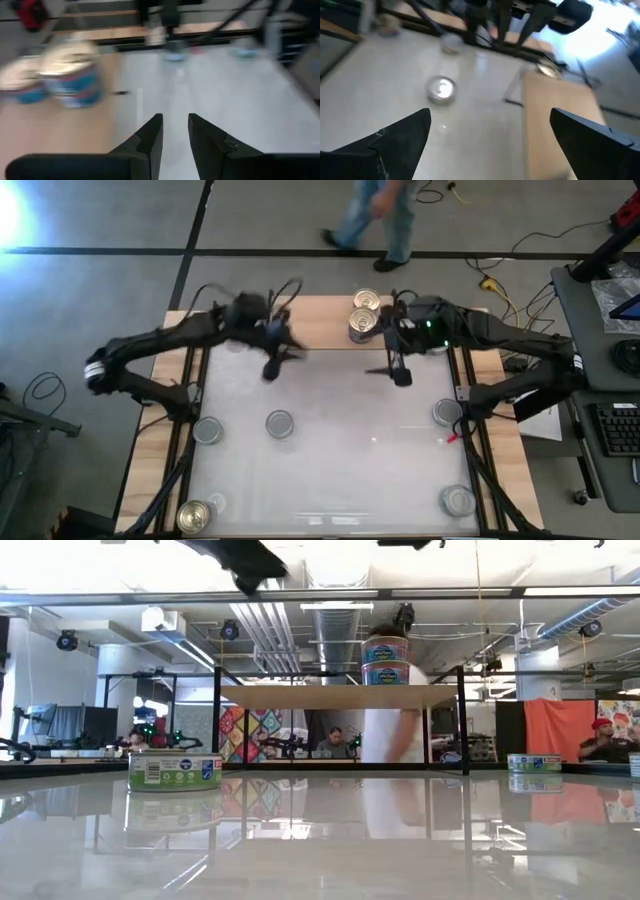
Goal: Stack canned seafood by type on shelf
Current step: Stack the blue-pink tuna can on top of the other blue-pink tuna can on the shelf
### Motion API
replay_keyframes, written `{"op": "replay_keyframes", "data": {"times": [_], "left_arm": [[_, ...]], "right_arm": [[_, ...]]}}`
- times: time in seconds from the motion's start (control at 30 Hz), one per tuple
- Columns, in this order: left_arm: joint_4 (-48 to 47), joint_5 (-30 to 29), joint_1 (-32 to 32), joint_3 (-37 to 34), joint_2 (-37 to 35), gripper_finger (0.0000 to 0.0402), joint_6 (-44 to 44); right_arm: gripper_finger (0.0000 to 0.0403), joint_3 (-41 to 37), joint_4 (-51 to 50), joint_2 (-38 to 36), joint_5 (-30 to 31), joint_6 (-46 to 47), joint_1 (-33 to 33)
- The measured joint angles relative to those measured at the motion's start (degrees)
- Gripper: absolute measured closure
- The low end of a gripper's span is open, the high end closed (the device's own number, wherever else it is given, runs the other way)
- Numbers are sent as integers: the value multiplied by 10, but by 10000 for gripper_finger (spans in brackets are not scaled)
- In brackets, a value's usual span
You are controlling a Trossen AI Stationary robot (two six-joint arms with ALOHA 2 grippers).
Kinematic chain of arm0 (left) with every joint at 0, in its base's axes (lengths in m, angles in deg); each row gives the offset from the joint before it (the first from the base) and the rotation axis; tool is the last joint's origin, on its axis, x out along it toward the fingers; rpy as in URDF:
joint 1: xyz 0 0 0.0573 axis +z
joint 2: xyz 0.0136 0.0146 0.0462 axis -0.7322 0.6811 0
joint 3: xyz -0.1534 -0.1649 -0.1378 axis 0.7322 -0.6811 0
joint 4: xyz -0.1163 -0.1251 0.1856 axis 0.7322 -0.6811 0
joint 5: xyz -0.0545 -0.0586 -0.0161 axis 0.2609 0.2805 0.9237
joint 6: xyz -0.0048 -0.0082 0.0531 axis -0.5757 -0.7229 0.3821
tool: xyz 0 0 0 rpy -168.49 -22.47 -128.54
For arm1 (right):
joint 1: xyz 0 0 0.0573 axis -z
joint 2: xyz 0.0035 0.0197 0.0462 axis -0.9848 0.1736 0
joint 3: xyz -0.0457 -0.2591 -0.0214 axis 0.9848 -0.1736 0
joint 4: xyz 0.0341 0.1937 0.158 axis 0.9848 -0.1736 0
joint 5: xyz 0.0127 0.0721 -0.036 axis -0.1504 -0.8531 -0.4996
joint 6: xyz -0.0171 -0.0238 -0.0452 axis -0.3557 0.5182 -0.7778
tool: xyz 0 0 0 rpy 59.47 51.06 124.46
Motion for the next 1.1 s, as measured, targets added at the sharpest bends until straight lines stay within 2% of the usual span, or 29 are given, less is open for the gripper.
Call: {"op": "replay_keyframes", "data": {"times": [0.1,0.27,0.37,0.47,0.67,0.8,0.93,1.1], "left_arm": [[-29,-48,-81,-56,-65,324,-60],[-88,-186,-242,-128,-123,324,-218],[-118,-281,-332,-164,-127,324,-327],[-134,-346,-379,-207,-114,324,-428],[-124,-352,-416,-277,-83,324,-585],[-136,-314,-474,-282,-70,324,-665],[-176,-268,-550,-232,-47,324,-748],[-231,-140,-632,-147,24,324,-873]], "right_arm": [[3,-4,4,2,0,12,-48],[3,-6,5,17,18,43,-118],[3,-6,6,33,42,68,-153],[3,-6,-6,50,55,92,-185],[3,-21,-17,109,55,150,-246],[3,-22,-14,164,92,191,-271],[3,-22,10,214,105,211,-287],[3,-22,70,261,105,214,-303]]}}
